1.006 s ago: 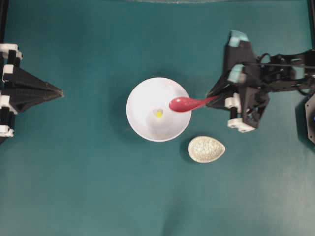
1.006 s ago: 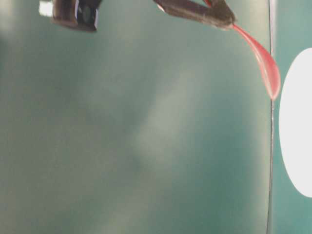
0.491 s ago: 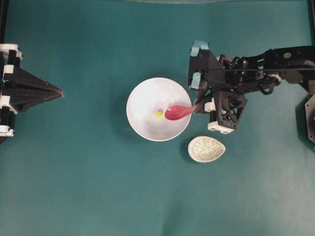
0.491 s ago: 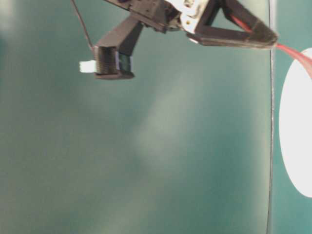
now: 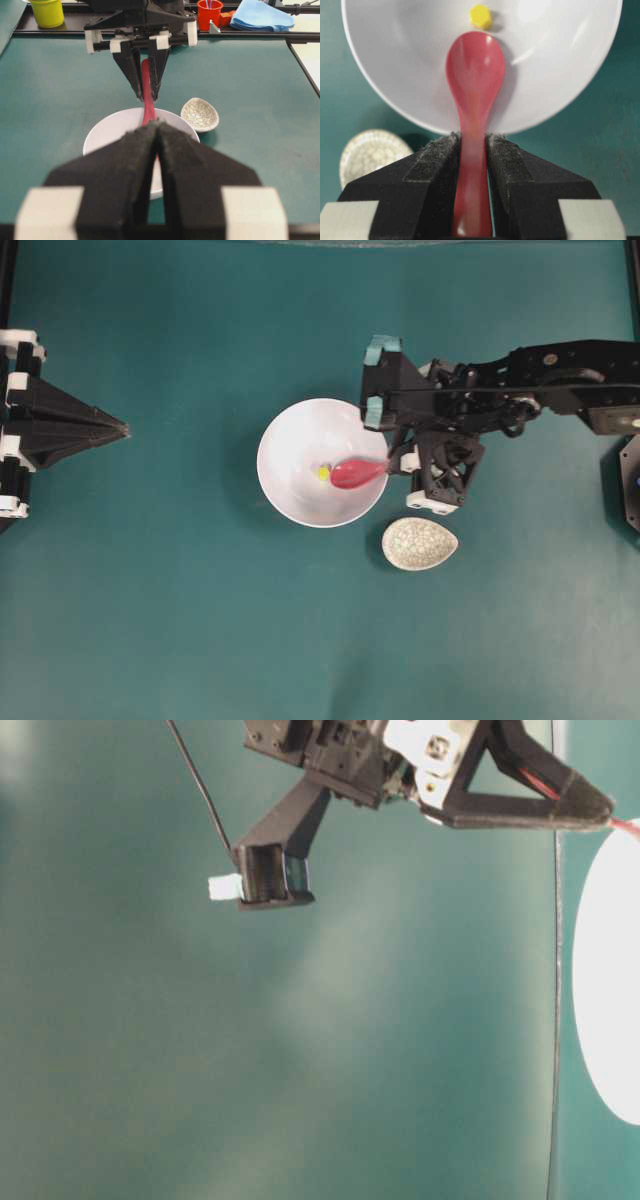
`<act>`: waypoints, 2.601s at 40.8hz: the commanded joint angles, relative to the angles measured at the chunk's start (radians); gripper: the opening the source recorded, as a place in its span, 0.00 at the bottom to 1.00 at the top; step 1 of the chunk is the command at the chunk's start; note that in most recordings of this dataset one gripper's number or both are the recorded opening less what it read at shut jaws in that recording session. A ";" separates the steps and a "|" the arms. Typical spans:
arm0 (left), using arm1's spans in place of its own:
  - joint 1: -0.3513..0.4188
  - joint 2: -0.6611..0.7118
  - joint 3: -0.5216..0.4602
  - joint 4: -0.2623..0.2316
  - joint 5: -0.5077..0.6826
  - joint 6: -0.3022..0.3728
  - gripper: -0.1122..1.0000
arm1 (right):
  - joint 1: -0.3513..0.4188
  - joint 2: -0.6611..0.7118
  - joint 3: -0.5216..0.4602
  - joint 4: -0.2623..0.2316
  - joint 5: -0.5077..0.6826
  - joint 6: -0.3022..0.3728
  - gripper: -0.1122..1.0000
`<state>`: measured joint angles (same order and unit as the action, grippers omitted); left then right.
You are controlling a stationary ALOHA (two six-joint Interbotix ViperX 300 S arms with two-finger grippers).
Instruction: Scoop the yellow hexagonal prism block from the bowl with a spoon using the right arm.
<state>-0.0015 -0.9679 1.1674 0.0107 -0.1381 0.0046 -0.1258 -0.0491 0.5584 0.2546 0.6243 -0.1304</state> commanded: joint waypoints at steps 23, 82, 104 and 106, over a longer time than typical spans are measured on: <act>0.000 0.008 -0.021 0.003 -0.003 0.000 0.14 | -0.002 0.066 -0.094 -0.002 0.008 0.000 0.32; 0.000 0.008 -0.021 0.003 -0.003 0.000 0.14 | -0.002 0.032 -0.147 -0.002 -0.155 0.000 0.32; 0.000 0.008 -0.021 0.003 -0.003 0.000 0.14 | -0.002 -0.034 -0.147 -0.002 -0.155 0.000 0.32; 0.000 0.008 -0.021 0.003 -0.003 0.000 0.14 | -0.002 -0.038 -0.147 -0.002 -0.153 0.000 0.32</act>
<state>-0.0031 -0.9679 1.1674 0.0107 -0.1365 0.0046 -0.1258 -0.0506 0.4372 0.2531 0.4755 -0.1304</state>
